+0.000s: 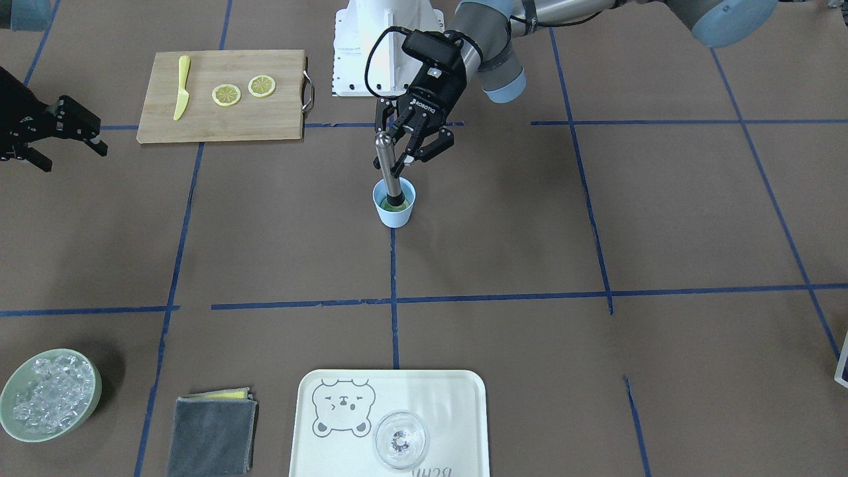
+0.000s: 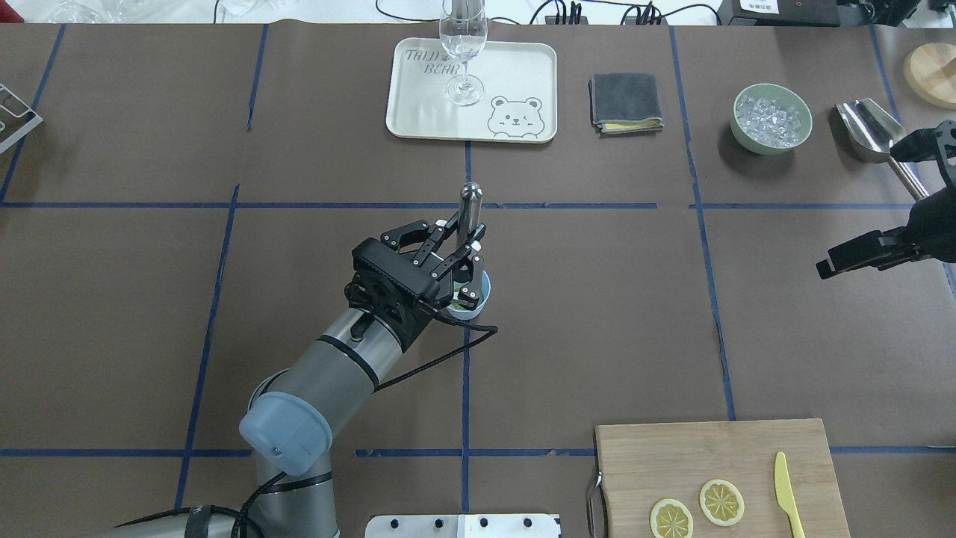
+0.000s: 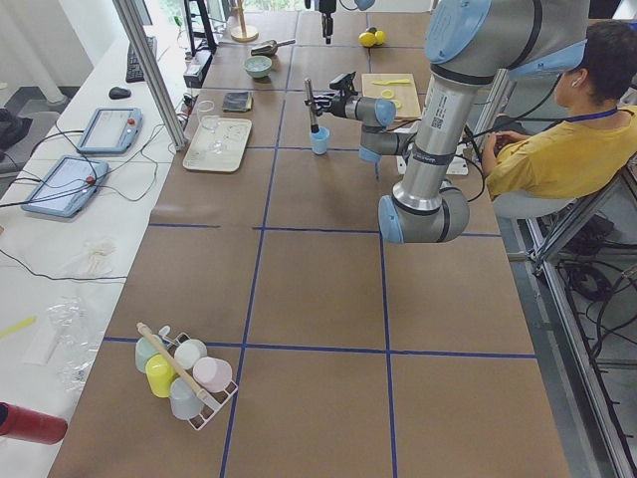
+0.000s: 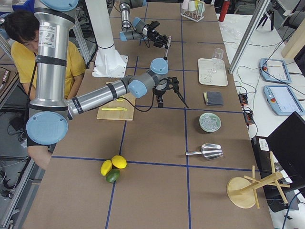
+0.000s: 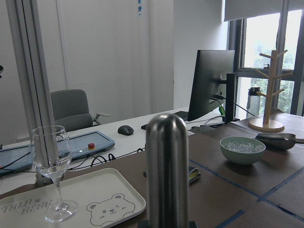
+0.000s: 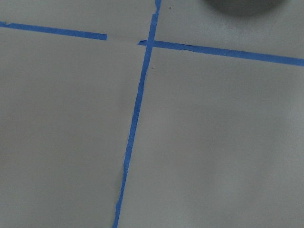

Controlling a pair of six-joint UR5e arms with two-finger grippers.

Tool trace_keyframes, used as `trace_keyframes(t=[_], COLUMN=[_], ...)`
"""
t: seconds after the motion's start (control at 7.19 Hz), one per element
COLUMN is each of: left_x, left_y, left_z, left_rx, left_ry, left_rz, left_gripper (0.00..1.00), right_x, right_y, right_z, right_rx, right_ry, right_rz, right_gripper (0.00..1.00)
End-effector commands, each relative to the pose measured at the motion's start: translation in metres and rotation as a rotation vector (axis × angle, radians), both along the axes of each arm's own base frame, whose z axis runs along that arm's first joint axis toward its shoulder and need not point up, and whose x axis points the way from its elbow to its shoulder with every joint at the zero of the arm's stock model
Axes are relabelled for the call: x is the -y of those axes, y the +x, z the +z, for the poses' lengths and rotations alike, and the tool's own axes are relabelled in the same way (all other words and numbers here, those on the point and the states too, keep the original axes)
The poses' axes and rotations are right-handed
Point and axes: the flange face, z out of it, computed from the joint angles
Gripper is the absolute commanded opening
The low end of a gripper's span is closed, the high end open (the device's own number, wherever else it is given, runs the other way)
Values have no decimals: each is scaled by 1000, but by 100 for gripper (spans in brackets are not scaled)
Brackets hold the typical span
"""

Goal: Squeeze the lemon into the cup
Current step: 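Press the muddler down into the cup onto the lemon with the left gripper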

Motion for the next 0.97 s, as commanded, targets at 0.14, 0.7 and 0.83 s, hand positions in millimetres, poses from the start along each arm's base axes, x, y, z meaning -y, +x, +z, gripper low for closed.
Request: trace_keyframes(t=[0.14,0.7,0.83], left_x=[-16,-15,-14], left_y=[26,37,38], left_z=[15,24,25], left_rx=[33,62,66], left_ry=[-9,-14,-15], left_rz=[34,35,35], left_gripper=[0,0,0], right_x=[0,-4,-4], right_y=[0,2,2], right_z=[-1,-5,-6], right_rx=[2,6,7], right_ry=[-4,-1,0], right_rz=[4,5,5], right_gripper=[100,100,100])
